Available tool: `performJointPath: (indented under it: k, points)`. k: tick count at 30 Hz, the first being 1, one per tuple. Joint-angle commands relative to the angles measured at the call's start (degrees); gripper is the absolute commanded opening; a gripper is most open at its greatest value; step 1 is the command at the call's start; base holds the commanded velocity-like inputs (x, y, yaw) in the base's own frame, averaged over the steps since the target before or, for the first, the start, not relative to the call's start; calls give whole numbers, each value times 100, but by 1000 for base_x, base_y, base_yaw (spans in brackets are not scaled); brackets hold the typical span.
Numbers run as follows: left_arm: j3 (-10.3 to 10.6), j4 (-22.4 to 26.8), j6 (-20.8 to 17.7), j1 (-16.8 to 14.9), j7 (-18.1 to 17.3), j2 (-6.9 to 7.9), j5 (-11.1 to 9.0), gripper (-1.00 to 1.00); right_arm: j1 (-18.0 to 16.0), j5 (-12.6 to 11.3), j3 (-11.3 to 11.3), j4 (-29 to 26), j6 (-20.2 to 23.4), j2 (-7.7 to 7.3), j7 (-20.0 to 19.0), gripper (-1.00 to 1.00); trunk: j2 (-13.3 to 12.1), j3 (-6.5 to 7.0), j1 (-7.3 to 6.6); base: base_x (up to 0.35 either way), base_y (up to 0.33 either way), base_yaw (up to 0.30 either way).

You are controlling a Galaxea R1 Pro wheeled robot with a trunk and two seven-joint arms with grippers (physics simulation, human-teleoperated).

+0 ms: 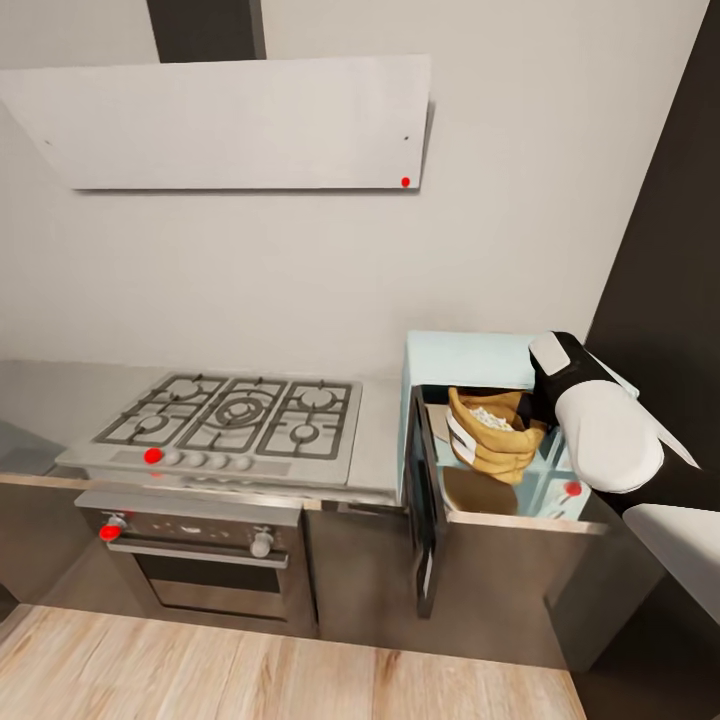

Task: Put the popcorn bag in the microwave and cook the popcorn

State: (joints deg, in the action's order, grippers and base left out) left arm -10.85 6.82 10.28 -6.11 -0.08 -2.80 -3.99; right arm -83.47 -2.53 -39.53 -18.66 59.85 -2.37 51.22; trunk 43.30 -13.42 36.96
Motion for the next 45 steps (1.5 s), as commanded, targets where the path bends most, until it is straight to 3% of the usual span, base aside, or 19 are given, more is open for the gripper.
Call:
performJointPath:
  k: [1,45]
  points:
    - [2,-5,18,-4,-1,-3,-41,100,-11,-54,-2,-33,-24,0,36,-100,8,-7,3,251,0,0]
    - [0,-5,18,-4,-1,-1,-40,100,-11,-54,7,-33,-26,9,37,-100,8,-7,3,54,0,0]
